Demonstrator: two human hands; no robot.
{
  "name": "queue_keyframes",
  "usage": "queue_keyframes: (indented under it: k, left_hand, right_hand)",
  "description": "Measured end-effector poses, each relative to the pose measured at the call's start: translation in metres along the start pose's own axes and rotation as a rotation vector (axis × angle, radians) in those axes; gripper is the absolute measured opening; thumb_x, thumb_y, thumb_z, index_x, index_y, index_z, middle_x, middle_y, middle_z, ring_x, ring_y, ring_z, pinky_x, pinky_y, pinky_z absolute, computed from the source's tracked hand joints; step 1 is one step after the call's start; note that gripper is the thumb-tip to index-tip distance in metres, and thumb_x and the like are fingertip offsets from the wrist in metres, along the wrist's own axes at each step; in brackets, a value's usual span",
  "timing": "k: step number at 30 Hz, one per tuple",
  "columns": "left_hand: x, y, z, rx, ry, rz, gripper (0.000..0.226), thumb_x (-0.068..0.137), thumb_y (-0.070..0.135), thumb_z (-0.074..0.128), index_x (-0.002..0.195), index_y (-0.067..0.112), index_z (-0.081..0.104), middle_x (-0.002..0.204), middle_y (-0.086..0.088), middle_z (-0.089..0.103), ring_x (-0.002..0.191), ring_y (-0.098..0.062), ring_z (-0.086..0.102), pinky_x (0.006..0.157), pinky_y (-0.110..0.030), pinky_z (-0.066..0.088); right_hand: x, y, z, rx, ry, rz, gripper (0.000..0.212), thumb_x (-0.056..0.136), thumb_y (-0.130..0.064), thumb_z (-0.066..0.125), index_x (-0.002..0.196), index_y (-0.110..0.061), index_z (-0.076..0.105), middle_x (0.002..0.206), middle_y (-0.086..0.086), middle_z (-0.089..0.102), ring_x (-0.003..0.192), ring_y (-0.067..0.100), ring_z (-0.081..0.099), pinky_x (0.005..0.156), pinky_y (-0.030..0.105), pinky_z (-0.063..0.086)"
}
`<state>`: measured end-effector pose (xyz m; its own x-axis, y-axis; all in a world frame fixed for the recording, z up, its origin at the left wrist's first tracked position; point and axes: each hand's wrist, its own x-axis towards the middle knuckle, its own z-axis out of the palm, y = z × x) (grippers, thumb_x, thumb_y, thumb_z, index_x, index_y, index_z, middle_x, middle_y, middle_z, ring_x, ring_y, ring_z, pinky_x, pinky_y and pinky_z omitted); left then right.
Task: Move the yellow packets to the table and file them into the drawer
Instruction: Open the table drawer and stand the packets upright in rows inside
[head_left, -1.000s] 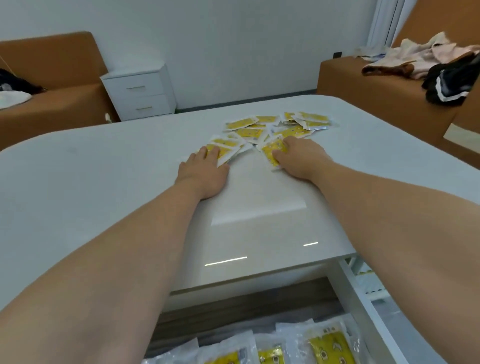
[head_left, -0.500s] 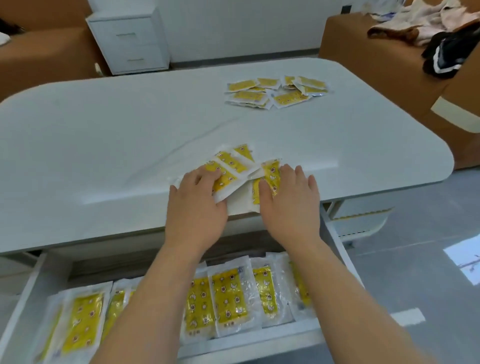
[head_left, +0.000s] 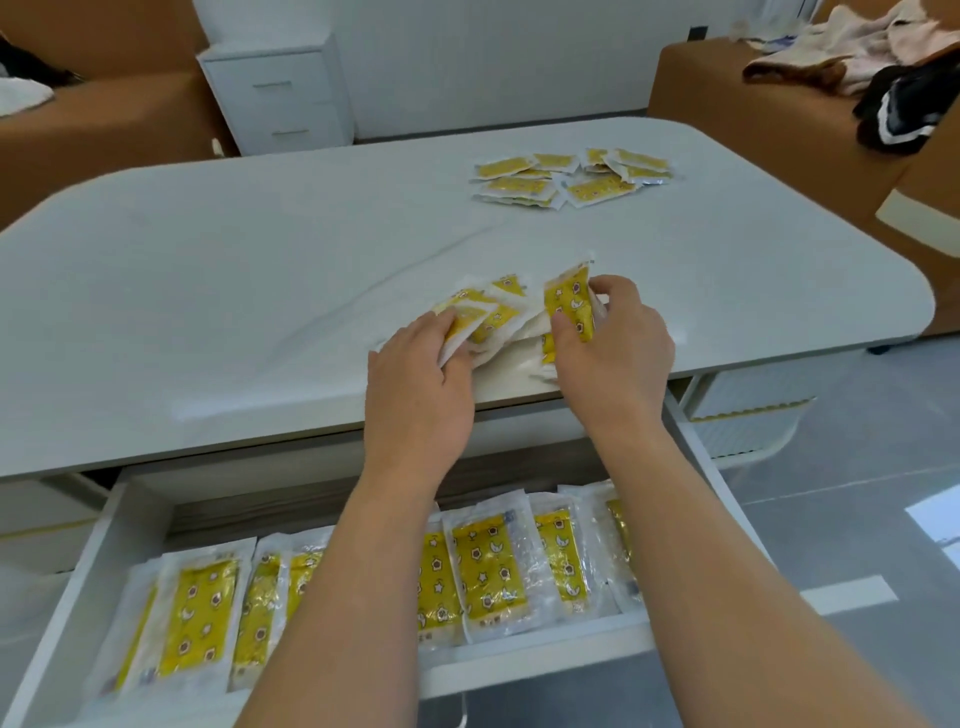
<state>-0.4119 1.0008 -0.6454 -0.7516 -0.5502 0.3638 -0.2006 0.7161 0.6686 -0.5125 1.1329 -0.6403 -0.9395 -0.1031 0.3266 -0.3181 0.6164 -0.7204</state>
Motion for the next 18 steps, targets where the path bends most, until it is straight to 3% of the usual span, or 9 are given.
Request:
queue_keyframes:
  k: [2, 4, 6, 8, 10, 12, 15, 18]
  left_hand:
    - [0.001, -0.001, -0.003, -0.050, 0.069, 0.000, 0.034, 0.104, 0.027, 0.048, 0.135, 0.026, 0.062, 0.128, 0.009, 0.066, 0.120, -0.013, 0.056, 0.106, -0.031, 0.043]
    - [0.001, -0.005, -0.006, -0.006, 0.144, 0.035, 0.032, 0.104, 0.026, 0.050, 0.133, 0.028, 0.065, 0.122, 0.008, 0.069, 0.117, -0.018, 0.057, 0.102, -0.038, 0.047]
    - [-0.002, -0.007, -0.011, 0.080, 0.248, 0.098, 0.031, 0.102, 0.024, 0.054, 0.131, 0.029, 0.066, 0.124, 0.008, 0.070, 0.113, -0.021, 0.053, 0.095, -0.043, 0.049]
    - [-0.006, -0.002, -0.019, 0.185, 0.360, 0.170, 0.032, 0.099, 0.022, 0.058, 0.130, 0.029, 0.067, 0.131, 0.010, 0.067, 0.104, -0.023, 0.052, 0.087, -0.038, 0.047]
    - [-0.010, 0.007, -0.031, 0.206, 0.423, 0.254, 0.033, 0.100, 0.021, 0.055, 0.131, 0.027, 0.066, 0.128, 0.009, 0.068, 0.099, -0.022, 0.060, 0.083, -0.029, 0.046]
    - [-0.016, 0.017, -0.042, 0.095, 0.449, 0.295, 0.031, 0.103, 0.020, 0.053, 0.131, 0.023, 0.066, 0.118, 0.005, 0.072, 0.092, -0.018, 0.070, 0.081, -0.026, 0.052]
    - [-0.028, 0.039, -0.052, -0.321, 0.351, 0.136, 0.030, 0.106, 0.024, 0.050, 0.132, 0.026, 0.064, 0.112, 0.006, 0.072, 0.074, -0.010, 0.074, 0.068, -0.033, 0.062]
    - [-0.035, 0.056, -0.061, -0.608, 0.230, 0.012, 0.029, 0.104, 0.024, 0.054, 0.130, 0.019, 0.067, 0.108, 0.005, 0.075, 0.095, -0.012, 0.075, 0.087, -0.038, 0.060]
  right_hand:
    - [-0.003, -0.003, -0.006, 0.057, 0.010, 0.055, 0.041, 0.092, -0.037, 0.068, 0.129, -0.028, 0.052, 0.091, -0.008, 0.056, 0.098, 0.022, 0.055, 0.097, 0.042, 0.042]
    - [-0.006, -0.007, -0.014, 0.193, 0.027, 0.122, 0.043, 0.092, -0.034, 0.070, 0.131, -0.030, 0.051, 0.088, -0.016, 0.051, 0.096, 0.018, 0.055, 0.094, 0.039, 0.045]
    - [-0.006, -0.011, -0.023, 0.316, 0.086, 0.190, 0.048, 0.092, -0.032, 0.071, 0.136, -0.031, 0.050, 0.097, -0.016, 0.055, 0.102, 0.014, 0.058, 0.087, 0.029, 0.043]
    - [-0.005, -0.013, -0.031, 0.388, 0.125, 0.221, 0.052, 0.092, -0.032, 0.072, 0.140, -0.031, 0.051, 0.111, -0.014, 0.059, 0.104, 0.006, 0.057, 0.086, 0.021, 0.042]
    - [-0.003, -0.014, -0.038, 0.451, 0.126, 0.195, 0.039, 0.090, -0.032, 0.073, 0.128, -0.029, 0.062, 0.110, -0.015, 0.067, 0.100, 0.004, 0.064, 0.090, 0.027, 0.053]
    - [-0.004, -0.015, -0.042, 0.517, 0.084, 0.193, 0.022, 0.085, -0.029, 0.075, 0.106, -0.024, 0.071, 0.097, -0.009, 0.074, 0.091, 0.011, 0.071, 0.085, 0.041, 0.060]
    - [-0.007, -0.018, -0.051, 0.669, -0.041, 0.206, 0.018, 0.081, -0.020, 0.082, 0.095, -0.021, 0.072, 0.090, -0.002, 0.077, 0.084, 0.017, 0.075, 0.078, 0.042, 0.064]
    - [-0.009, -0.016, -0.063, 0.694, -0.139, 0.168, 0.027, 0.077, -0.017, 0.085, 0.100, -0.017, 0.070, 0.094, 0.004, 0.077, 0.084, 0.022, 0.076, 0.080, 0.044, 0.063]
